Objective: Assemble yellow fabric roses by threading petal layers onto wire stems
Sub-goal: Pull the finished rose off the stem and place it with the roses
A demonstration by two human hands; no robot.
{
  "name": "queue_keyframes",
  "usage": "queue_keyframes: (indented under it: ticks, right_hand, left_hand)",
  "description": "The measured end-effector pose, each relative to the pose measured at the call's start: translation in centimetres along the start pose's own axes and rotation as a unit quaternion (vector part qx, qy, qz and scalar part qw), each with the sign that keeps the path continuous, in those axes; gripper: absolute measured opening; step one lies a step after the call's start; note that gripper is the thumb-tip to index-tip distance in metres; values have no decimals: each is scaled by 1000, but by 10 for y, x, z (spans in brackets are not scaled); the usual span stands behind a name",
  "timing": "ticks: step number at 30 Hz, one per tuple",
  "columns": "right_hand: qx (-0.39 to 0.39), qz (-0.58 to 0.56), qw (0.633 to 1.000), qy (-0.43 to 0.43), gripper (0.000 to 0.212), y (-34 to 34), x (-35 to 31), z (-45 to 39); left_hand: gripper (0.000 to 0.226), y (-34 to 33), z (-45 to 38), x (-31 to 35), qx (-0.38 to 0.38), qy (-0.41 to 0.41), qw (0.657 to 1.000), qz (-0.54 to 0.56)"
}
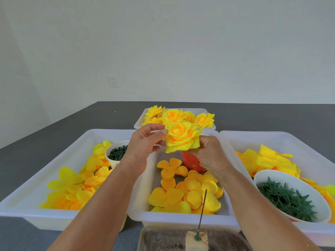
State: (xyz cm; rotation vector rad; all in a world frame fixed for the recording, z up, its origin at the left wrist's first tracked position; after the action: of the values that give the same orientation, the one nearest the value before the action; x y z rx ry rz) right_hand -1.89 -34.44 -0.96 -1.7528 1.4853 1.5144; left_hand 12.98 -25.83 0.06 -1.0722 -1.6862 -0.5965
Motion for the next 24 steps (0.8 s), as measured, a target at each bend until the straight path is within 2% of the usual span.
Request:
queue_keyframes:
  ticks: [4,8,12,15,17,21,24]
  right_hand:
    - [43,59,997,5,7,6,4,-3]
    - [51,35,998,9,7,9,4,-2]
    - [66,13,998,-5,6,13,6,-4]
    - [87,9,996,-2,8,16,6,-5]
    - [90,8,996,1,10,17,5,-5]
    - [73,5,997,13,7,13,2,-4]
    - [64,11,997,32,9,11,0,-3]
  left_hand:
    - [13,1,2,2,-6,-19,1000,-22]
    - [21,1,2,8,0,-49,998,-34]
    - [20,-2,1,3,0,-4,1000,28]
    - [10,0,2,-1,6,22,999,36]
    - [15,2,3,-5,13,44,998,30]
    - [20,-8,6,-14,-42,101,994,21]
    - [16,-11,7,-13,-71,95,993,31]
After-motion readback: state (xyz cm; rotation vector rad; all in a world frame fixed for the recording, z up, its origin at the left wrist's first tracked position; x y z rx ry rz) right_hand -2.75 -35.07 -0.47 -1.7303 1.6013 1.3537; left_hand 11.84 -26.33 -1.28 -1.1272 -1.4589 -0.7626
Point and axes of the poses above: each hand's wrist, its own z-axis away from the middle knuckle, its own y-axis out of the back of the hand, x = y × z, the point moved 8 cm from there along -z, towards the middle knuckle, and after that the axes turned 8 degrees about -y, right-handed, at the moved point
